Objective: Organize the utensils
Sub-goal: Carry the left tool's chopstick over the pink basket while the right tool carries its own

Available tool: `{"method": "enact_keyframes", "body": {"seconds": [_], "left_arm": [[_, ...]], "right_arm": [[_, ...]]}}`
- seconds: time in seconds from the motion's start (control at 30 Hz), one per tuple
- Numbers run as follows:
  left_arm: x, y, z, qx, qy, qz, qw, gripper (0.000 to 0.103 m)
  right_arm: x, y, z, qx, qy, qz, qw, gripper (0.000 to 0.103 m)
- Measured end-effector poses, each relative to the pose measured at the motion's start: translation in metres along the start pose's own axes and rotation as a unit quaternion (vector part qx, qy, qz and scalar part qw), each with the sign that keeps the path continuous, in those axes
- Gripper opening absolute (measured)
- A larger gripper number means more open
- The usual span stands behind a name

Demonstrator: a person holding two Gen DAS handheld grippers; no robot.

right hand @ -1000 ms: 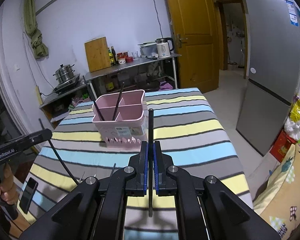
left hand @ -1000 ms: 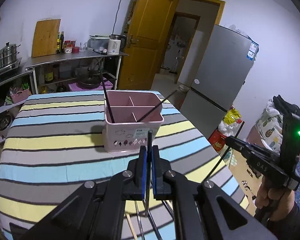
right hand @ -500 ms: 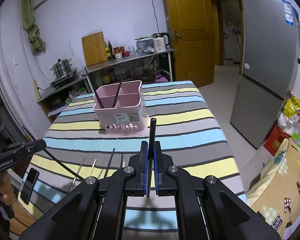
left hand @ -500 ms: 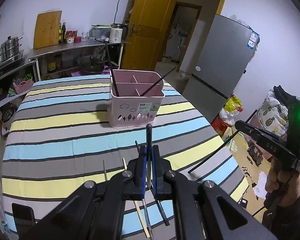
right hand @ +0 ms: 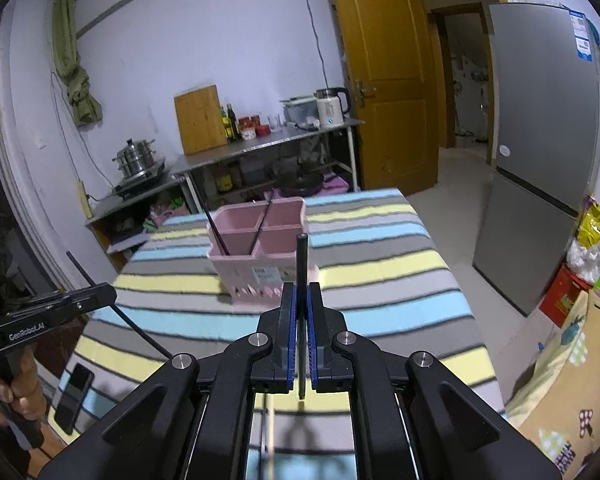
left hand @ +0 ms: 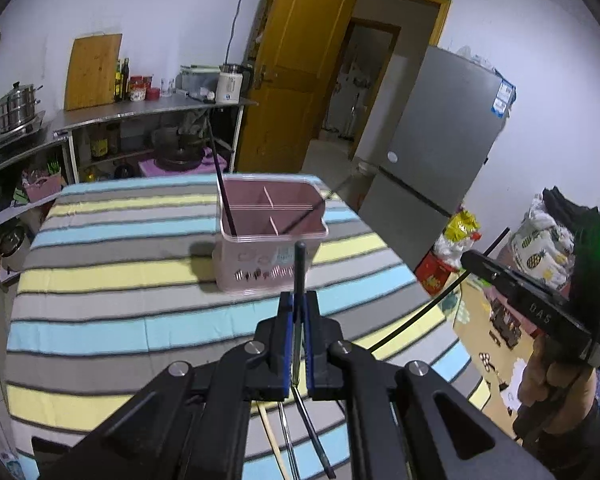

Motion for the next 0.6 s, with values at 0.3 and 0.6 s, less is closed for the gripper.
{"method": "enact_keyframes", "body": {"seconds": [0.3, 0.6], "left_arm": [[0.013, 0.007, 0.053, -0.036, 0.007, 0.003, 0.9993, 0.005], [0.025, 0.016, 0.104, -0.077, 0.016, 0.003, 0.9969, 0.005]], "right_arm": [[0.03, -0.01, 0.044, -0.039, -0.001, 0.035, 0.999, 0.004], [0.046, -0.024, 0.089, -0.073, -0.015, 0.055, 0.996, 0.004]]}}
Point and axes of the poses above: each gripper's, at about its wrist camera, not at the fingertips, and y roughly against the way its jaws point, x to its left, z to its top, the point moved 10 cm from there along -y, roughly the way its jaws point, and after that the axes turned 2 degrees about x, right-handed, at the moved point
